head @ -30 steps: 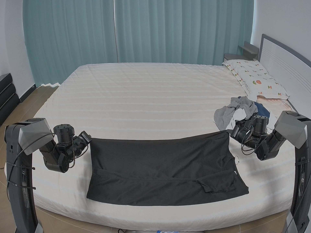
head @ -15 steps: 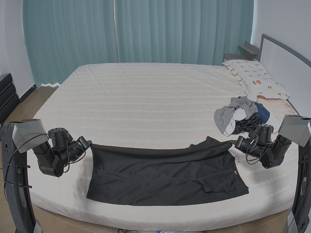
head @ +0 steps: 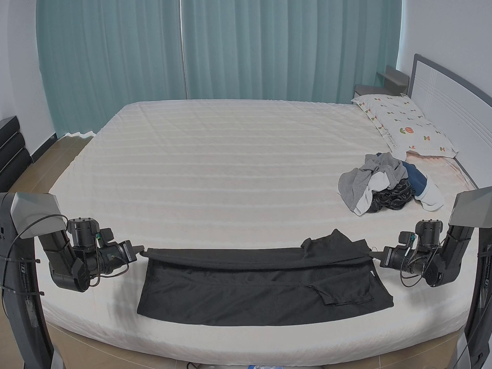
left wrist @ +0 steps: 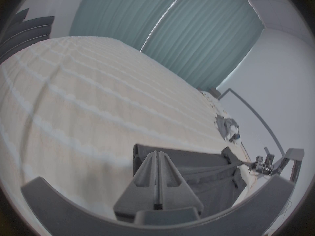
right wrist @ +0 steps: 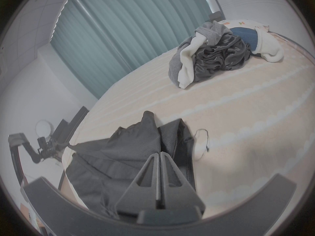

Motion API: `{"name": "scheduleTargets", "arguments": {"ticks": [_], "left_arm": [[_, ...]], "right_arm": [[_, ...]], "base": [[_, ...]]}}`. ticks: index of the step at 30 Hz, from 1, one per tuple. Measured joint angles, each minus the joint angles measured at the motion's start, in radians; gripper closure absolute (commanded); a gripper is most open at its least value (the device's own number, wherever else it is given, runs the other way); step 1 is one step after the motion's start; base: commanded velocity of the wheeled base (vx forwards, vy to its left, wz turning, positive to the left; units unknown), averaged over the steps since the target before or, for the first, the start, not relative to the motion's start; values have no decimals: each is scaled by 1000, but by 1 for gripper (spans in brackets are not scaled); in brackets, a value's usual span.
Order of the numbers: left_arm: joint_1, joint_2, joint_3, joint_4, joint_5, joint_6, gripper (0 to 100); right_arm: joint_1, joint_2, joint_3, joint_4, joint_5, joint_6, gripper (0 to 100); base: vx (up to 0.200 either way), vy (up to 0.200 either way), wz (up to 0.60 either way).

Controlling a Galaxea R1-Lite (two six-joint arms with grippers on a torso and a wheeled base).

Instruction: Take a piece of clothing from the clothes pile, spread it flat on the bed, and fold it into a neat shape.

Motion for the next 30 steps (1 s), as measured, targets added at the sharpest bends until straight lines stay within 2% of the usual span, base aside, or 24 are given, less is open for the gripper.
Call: {"name": "scheduleTargets", "arguments": {"ticks": [3, 10, 30], "left_arm": [[1, -2, 20, 65, -10, 64, 100], [4, 3, 45, 128, -15, 220, 100], [3, 16, 61, 135, -12, 231, 100]], "right_arm": [[-17, 4, 44, -34, 15, -36, 100], [-38, 37, 112, -95, 24, -53, 100], [-67, 105, 171, -219, 27, -56, 100]], "base": [[0, 0, 0], [0, 0, 0], [0, 0, 0]]}}
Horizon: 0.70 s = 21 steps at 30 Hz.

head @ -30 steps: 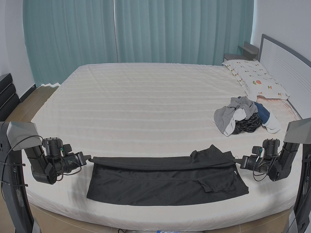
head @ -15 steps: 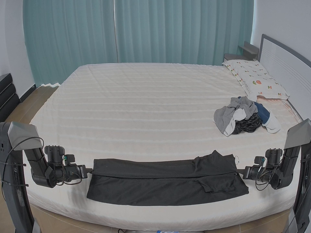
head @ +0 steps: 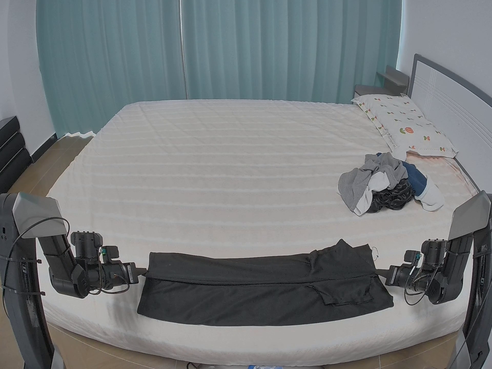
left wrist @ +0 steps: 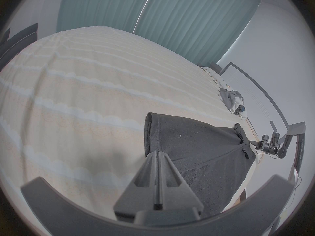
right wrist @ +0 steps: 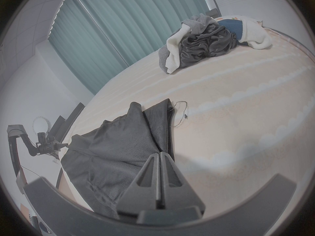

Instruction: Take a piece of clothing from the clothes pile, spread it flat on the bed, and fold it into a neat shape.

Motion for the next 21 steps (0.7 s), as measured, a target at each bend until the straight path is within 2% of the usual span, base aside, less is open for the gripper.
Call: {"name": "scheduleTargets", "arguments": {"ticks": [19, 20, 21], "left_arm": [[-4, -54, 11, 120, 0, 3, 100], [-4, -54, 11, 120, 0, 4, 0], [-4, -54, 11, 120, 0, 7, 0]], "right_arm": [[4, 24, 19, -47, 0, 4, 100], [4, 26, 19, -47, -1, 4, 100], [5, 28, 19, -47, -1, 4, 100]], "base": [[0, 0, 0], [0, 0, 0], [0, 0, 0]]}}
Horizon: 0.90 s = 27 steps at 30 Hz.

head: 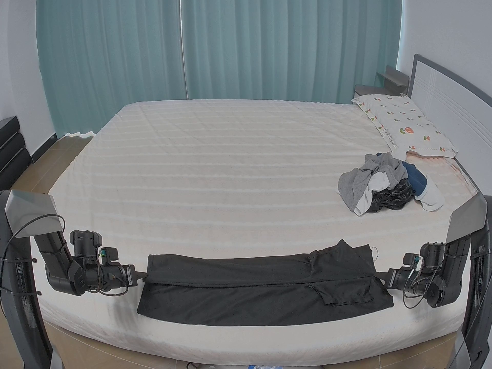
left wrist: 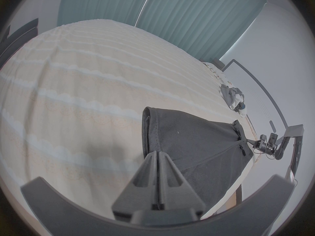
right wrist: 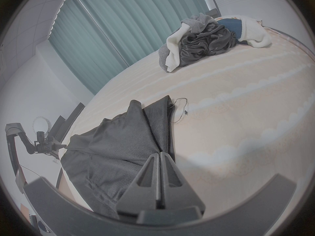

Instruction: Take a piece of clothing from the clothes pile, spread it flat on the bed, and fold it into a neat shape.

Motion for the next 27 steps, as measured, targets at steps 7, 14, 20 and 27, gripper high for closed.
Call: {"name": "scheduleTargets", "arguments": {"ticks": [7, 14, 20, 27], "left_arm": [[1, 0, 1, 1, 0, 34, 0], [11, -2, -1, 1, -2, 33, 0], [21, -3, -28, -4, -9, -34, 0], [-26, -2, -101, -2, 49, -336, 0]], "right_arm": [[2, 7, -1, -2, 0, 1, 0], [3, -6, 4, -86, -8, 85, 0], [3, -40, 0, -102, -13, 229, 0], [12, -51, -31, -103, -11, 351, 0]], "base": [[0, 0, 0], [0, 0, 0], [0, 0, 0], [0, 0, 0]]}}
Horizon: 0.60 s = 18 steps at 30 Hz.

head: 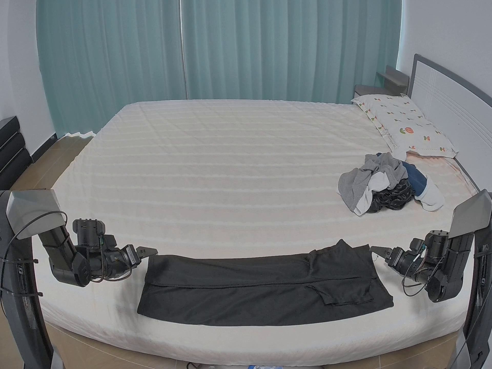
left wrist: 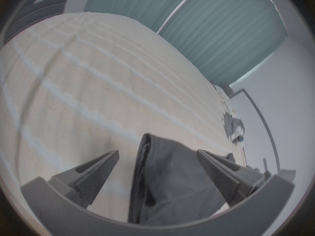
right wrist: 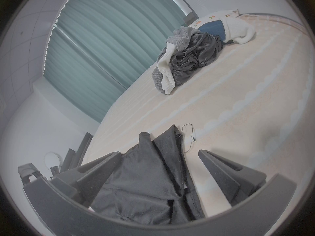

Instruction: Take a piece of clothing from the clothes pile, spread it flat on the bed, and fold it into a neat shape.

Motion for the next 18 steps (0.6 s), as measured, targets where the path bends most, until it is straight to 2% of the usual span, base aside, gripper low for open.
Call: {"name": "scheduleTargets", "arguments": {"ticks": [3, 7, 18], "left_arm": [[-41, 7, -41, 1, 87, -82, 0], [-94, 34, -82, -1, 191, -114, 0], [-134, 75, -113, -3, 215, -108, 0]], "right_arm": [[8, 11, -26, 0, -3, 45, 0], [17, 29, -63, 0, -9, 130, 0], [26, 50, -88, 0, -13, 146, 0]], "base": [[0, 0, 0], [0, 0, 0], [0, 0, 0]]}}
